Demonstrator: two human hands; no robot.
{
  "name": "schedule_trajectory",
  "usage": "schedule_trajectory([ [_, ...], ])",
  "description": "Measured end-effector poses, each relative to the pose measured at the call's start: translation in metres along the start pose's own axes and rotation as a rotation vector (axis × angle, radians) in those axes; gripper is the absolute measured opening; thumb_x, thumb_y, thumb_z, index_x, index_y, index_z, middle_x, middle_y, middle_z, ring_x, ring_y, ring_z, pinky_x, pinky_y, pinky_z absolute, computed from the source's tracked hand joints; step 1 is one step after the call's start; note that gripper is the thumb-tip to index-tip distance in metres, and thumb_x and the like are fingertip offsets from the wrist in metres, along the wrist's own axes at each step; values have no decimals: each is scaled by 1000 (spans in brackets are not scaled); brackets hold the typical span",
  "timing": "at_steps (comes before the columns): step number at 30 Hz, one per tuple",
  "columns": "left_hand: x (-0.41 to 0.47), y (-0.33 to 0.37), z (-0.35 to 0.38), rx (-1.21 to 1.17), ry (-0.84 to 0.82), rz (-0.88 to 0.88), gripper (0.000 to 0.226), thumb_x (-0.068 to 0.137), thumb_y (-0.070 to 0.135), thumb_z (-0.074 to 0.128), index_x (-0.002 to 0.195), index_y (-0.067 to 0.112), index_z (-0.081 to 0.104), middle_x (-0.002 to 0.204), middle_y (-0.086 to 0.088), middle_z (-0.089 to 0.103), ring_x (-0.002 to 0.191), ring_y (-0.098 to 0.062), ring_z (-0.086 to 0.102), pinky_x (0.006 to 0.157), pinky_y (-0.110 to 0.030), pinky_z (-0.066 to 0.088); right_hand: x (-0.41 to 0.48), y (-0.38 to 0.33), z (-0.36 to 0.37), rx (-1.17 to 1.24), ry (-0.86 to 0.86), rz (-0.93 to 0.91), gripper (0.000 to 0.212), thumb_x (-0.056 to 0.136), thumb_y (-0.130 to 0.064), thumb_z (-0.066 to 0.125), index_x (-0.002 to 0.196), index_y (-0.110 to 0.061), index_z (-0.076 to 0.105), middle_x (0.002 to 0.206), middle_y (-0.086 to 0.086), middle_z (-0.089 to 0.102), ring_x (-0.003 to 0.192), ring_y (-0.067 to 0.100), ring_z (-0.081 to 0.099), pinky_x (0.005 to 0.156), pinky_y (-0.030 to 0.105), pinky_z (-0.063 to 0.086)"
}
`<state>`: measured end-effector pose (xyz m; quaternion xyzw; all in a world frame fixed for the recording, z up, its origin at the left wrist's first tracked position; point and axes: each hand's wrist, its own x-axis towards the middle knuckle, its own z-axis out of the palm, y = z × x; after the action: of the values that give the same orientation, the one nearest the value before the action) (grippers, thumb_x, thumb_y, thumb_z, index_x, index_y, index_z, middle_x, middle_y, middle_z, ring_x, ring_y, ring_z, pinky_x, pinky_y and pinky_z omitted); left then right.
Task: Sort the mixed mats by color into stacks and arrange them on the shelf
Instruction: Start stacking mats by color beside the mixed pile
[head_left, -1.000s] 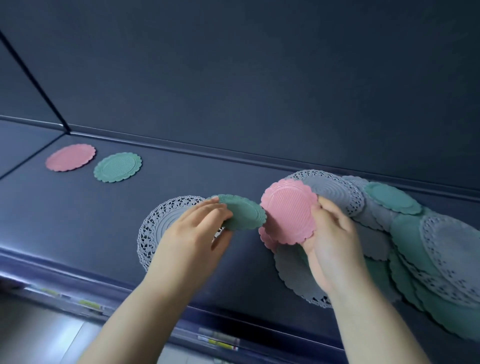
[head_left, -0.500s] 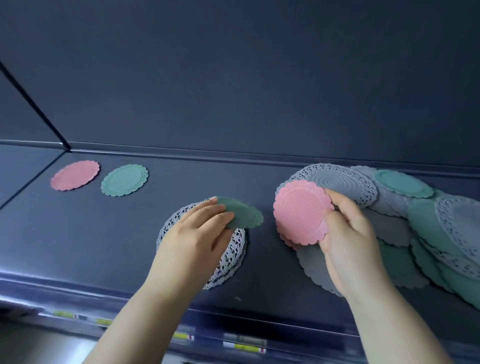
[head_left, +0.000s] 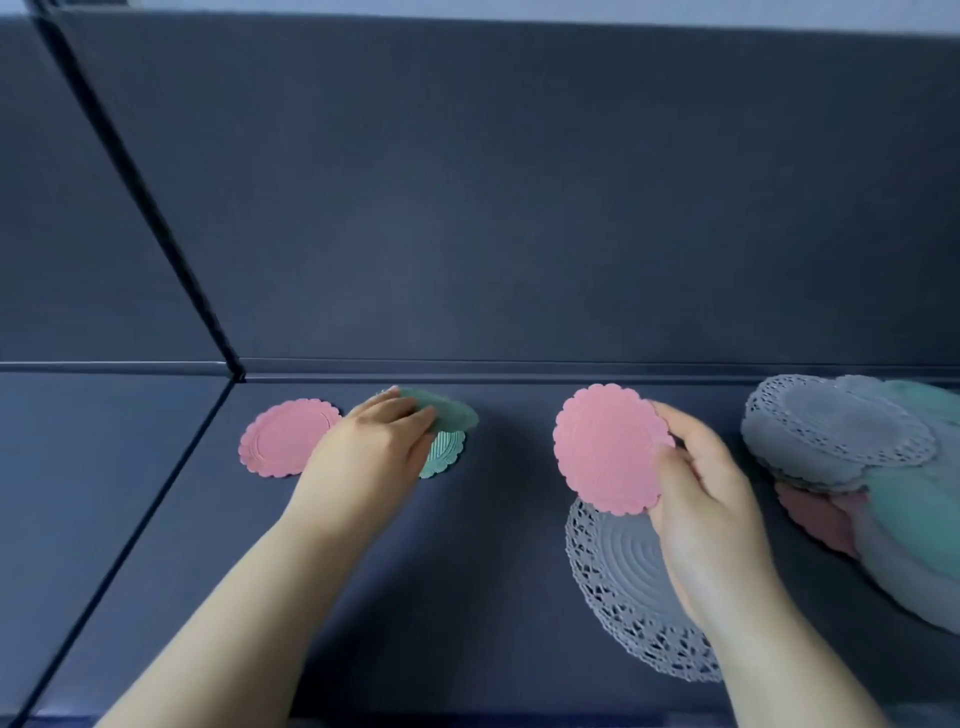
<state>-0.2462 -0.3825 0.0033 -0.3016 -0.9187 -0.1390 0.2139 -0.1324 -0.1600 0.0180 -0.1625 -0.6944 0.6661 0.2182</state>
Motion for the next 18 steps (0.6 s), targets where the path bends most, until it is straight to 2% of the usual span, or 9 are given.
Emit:
schedule_trajectory([
  [2,5,-11,11,48,-214,-13,20,86,14,49,83,11,69,84,-1,67,83,-26,65,69,-26,54,-3,-2,9,-19,36,-8,47,95,-8,37,97,-47,62,109,-16,64,111,9,57,100,47,42],
  [5,4,-21,23,47,-438,-76,30,96,28,37,105,16,63,107,1,61,106,-21,56,80,-33,48,-6,-5,19,-23,80,-8,49,94,-5,37,95,-48,62,109,-16,64,110,8,57,100,46,43],
  [10,-2,-24,22,103,-467,6,39,98,43,29,115,19,55,115,5,53,114,-16,48,82,-31,44,-13,-8,44,-48,61,-11,45,95,-7,36,98,-45,60,108,-20,64,109,4,56,98,41,45],
  [12,-8,-25,19,109,-530,26,53,95,52,21,130,23,47,134,7,45,128,-15,39,94,-30,42,-15,-10,57,-64,39,-17,42,95,-7,35,103,-41,58,110,-20,63,109,3,55,97,38,45],
  [14,-16,-26,12,91,-573,5,51,97,50,28,143,28,34,152,10,26,140,-13,23,109,-29,31,-17,-13,69,-86,6,-27,41,95,-7,35,105,-41,56,111,-22,61,108,-1,54,95,31,44],
  [15,-20,-28,7,84,-531,8,49,97,48,32,142,29,38,151,10,30,139,-12,28,109,-30,30,-18,-14,76,-98,-11,-36,42,95,-7,34,105,-42,55,110,-24,60,107,-4,53,92,27,44],
  [16,-24,-30,-1,79,-431,44,46,95,46,36,133,26,52,141,7,46,129,-13,45,103,-32,38,-18,-16,82,-111,-28,-48,42,95,-7,34,104,-43,54,110,-26,59,107,-7,52,90,24,42],
  [17,-27,-33,-9,79,-331,63,43,89,46,41,115,23,66,120,4,63,110,-15,61,90,-33,49,-17,-17,88,-129,-42,-60,42,95,-8,34,103,-44,53,110,-27,58,107,-9,50,88,21,41],
  [18,-33,-38,-14,90,-271,60,37,82,46,49,100,23,72,100,5,70,92,-16,68,76,-33,54,-15,-19,95,-150,-59,-73,42,95,-9,34,102,-45,52,108,-29,56,106,-11,49,85,16,40],
])
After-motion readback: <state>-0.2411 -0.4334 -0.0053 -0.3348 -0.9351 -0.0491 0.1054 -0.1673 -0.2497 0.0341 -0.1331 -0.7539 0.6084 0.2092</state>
